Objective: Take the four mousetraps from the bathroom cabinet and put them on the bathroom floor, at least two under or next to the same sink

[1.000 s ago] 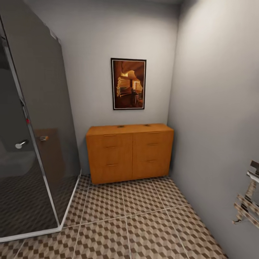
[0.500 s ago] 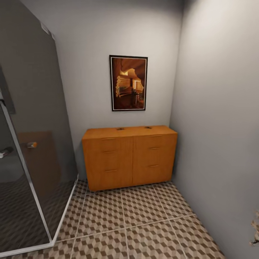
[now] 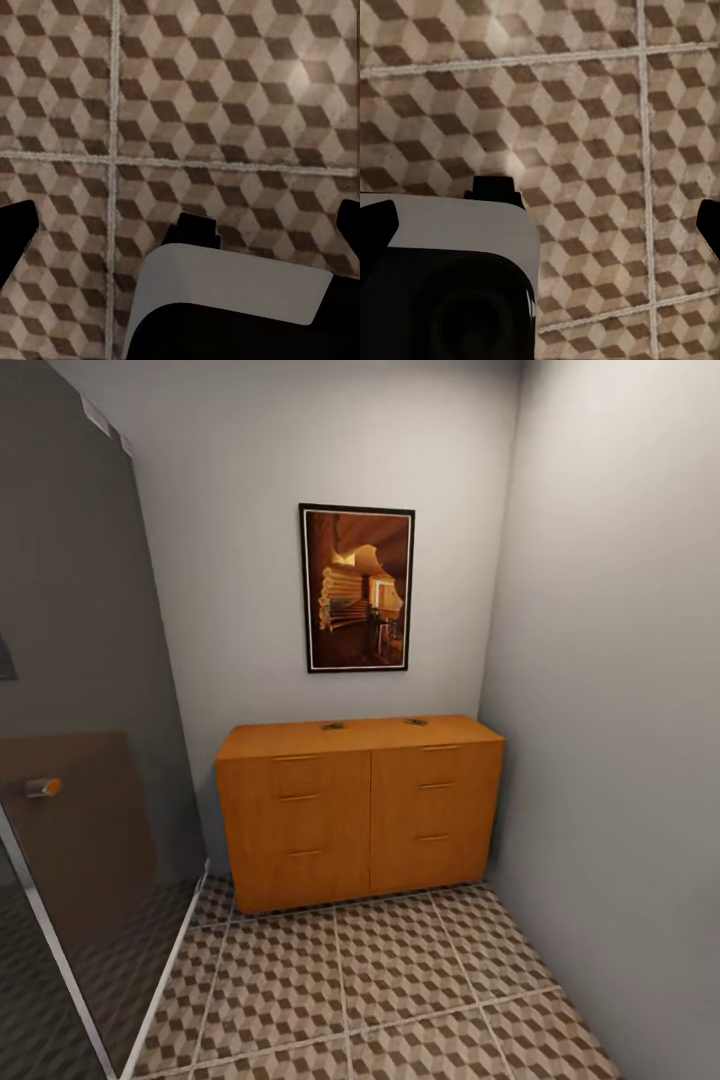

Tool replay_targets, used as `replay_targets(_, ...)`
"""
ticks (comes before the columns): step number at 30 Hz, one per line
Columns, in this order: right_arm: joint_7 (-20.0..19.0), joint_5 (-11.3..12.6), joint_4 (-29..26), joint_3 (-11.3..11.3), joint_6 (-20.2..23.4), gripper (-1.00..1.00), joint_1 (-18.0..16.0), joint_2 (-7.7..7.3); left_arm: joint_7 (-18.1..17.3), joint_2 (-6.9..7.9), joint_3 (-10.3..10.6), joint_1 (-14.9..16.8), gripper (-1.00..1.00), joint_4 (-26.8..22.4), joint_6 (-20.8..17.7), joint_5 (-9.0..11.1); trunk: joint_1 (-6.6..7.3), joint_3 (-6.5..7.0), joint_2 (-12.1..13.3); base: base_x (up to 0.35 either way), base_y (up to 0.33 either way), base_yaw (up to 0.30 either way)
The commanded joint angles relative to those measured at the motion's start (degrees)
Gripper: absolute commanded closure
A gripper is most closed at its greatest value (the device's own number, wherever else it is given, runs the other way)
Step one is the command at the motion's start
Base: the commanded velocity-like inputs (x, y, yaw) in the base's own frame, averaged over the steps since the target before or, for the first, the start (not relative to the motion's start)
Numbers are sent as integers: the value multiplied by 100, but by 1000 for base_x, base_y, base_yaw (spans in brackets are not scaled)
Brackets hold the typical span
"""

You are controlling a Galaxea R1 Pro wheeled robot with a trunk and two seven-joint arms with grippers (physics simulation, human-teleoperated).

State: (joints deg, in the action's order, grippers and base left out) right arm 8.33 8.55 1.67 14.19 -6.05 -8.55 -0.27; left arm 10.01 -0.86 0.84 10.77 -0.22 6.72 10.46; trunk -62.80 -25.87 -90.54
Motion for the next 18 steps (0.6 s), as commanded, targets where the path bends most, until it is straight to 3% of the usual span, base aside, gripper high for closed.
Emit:
replay_targets(1,2,59,18,49,-36,-100,-7,-2,10,-2,12,4,-100,4,22,44,-3,-6,-3,324,0,0)
replay_targets(18,2,58,18,53,-37,-100,-8,-4,10,-2,12,4,-100,4,22,44,-3,-6,-3,324,0,0)
